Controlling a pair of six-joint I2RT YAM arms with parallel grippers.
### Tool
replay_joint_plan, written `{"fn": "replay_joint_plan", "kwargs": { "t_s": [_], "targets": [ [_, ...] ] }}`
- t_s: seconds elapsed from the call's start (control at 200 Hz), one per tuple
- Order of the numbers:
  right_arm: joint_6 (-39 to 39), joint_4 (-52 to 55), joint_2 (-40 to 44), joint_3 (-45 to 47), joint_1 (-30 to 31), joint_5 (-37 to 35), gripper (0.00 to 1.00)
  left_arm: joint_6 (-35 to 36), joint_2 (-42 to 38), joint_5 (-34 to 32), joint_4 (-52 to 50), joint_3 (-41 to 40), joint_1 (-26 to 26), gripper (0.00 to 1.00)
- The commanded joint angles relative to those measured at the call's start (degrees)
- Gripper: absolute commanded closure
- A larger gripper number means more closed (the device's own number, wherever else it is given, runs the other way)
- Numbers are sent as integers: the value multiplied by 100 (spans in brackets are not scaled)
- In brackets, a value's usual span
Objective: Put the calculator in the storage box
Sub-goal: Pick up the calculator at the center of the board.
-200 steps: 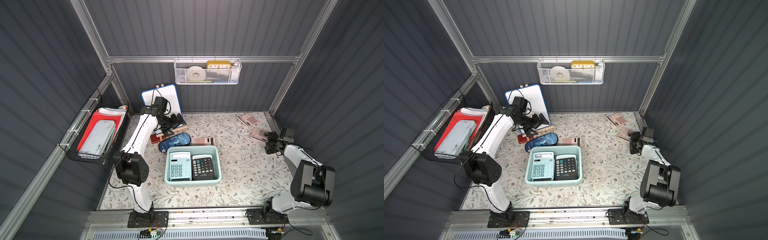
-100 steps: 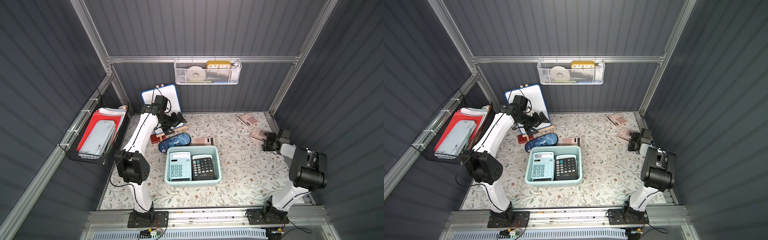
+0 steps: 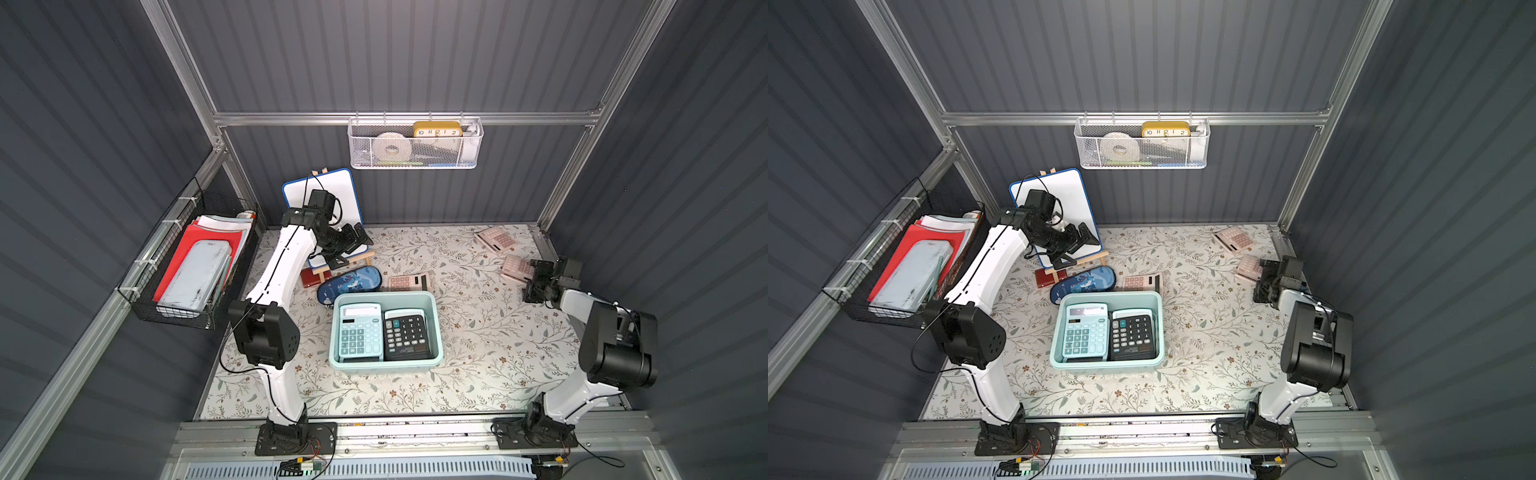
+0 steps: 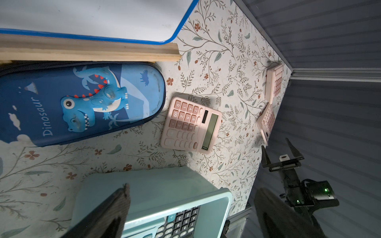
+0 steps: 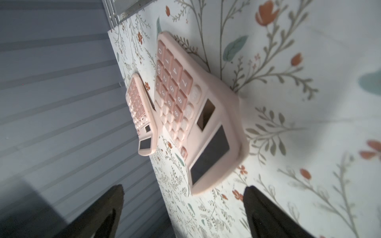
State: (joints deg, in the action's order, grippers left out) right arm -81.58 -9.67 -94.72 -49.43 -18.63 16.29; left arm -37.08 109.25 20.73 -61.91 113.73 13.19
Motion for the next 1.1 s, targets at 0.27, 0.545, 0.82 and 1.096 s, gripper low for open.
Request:
{"fn": "replay_joint_plan", "kwargs": {
  "t_s": [0.27, 0.545, 0.82, 1.096],
  "targets": [
    [-128, -120, -617, 127, 68, 40, 1, -34, 177, -148, -325, 370, 9, 1],
    [-309, -661, -1431, -335, 182, -40, 16, -39, 175, -99, -346, 434, 8, 1],
    [-306, -826, -1586, -551, 288, -10, 68, -20, 150, 6, -278, 414, 10, 1],
    [80, -716, -1120, -453, 460, 283, 98, 51, 61, 139, -129, 299, 17, 1]
  ]
}}
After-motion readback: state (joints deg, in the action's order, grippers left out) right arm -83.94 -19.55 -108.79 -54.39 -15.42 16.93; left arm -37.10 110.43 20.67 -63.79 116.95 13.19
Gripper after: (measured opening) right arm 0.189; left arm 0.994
